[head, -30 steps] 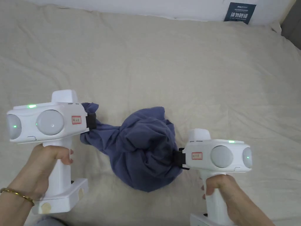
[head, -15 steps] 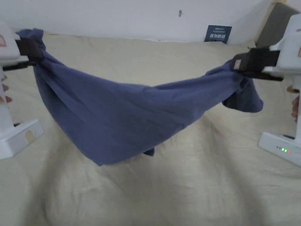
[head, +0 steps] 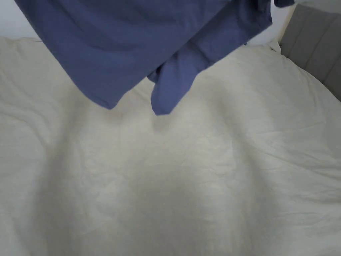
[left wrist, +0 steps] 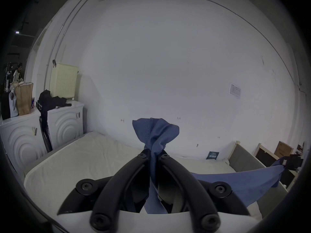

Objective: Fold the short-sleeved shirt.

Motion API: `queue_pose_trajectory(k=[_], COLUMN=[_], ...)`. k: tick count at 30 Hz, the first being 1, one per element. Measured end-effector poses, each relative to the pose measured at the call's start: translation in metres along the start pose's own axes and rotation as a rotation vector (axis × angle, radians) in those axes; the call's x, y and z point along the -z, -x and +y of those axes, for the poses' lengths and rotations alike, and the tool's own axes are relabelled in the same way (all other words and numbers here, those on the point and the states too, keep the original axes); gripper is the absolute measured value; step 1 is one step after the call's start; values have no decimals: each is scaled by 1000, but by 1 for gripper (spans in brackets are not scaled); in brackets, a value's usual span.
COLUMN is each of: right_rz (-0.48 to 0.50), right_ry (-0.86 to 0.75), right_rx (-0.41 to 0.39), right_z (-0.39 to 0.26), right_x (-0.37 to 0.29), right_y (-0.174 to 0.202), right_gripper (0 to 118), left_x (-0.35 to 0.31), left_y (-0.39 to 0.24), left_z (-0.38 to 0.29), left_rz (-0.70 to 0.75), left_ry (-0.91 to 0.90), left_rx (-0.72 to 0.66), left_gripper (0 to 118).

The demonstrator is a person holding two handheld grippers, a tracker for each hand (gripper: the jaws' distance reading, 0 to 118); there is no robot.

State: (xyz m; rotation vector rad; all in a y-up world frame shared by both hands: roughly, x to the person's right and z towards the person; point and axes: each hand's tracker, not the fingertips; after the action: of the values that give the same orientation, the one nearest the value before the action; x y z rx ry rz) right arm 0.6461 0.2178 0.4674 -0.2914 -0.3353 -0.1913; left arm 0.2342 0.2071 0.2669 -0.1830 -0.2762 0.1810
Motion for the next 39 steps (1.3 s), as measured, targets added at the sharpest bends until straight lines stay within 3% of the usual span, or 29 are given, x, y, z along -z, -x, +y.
queue_pose_trajectory(k=[8, 16, 20, 25, 27, 29, 32, 36, 37, 39], right_rz=[-13, -48, -37, -65, -65, -55, -61, -57, -62, -80], right_ry=[44, 253, 383, 507, 556, 577, 581, 587, 588, 596], right_rx=[41, 61, 140, 125, 184, 227, 226, 215, 209, 167], right_z=[-26, -167, -261, -364, -399, -426, -452, -466, -466, -464], right_x=[62, 78, 56, 12, -8, -24, -44, -60, -62, -64], right_y=[-16, -53, -78, -99, -105, -108, -102, -97, -95, -98], right_gripper=[4, 4, 4, 4, 4, 4, 4, 7, 16, 74], left_x=[40, 21, -20, -80, -101, -120, -142, -155, -156, -156], left_y=[7, 35, 52, 79, 91, 101, 117, 123, 124, 123], left_z=[-35, -183, -271, -369, -400, -427, -454, -467, -467, -462], left_rz=[-3, -43, -34, -4, 36, 81, 137, 169, 173, 195], left_ry=[32, 278, 390, 560, 609, 650, 698, 694, 692, 690], left_rx=[-11, 12, 8, -84, -81, -87, -176, -194, -195, -166], left_gripper=[8, 8, 8, 8, 8, 8, 8, 9, 17, 79])
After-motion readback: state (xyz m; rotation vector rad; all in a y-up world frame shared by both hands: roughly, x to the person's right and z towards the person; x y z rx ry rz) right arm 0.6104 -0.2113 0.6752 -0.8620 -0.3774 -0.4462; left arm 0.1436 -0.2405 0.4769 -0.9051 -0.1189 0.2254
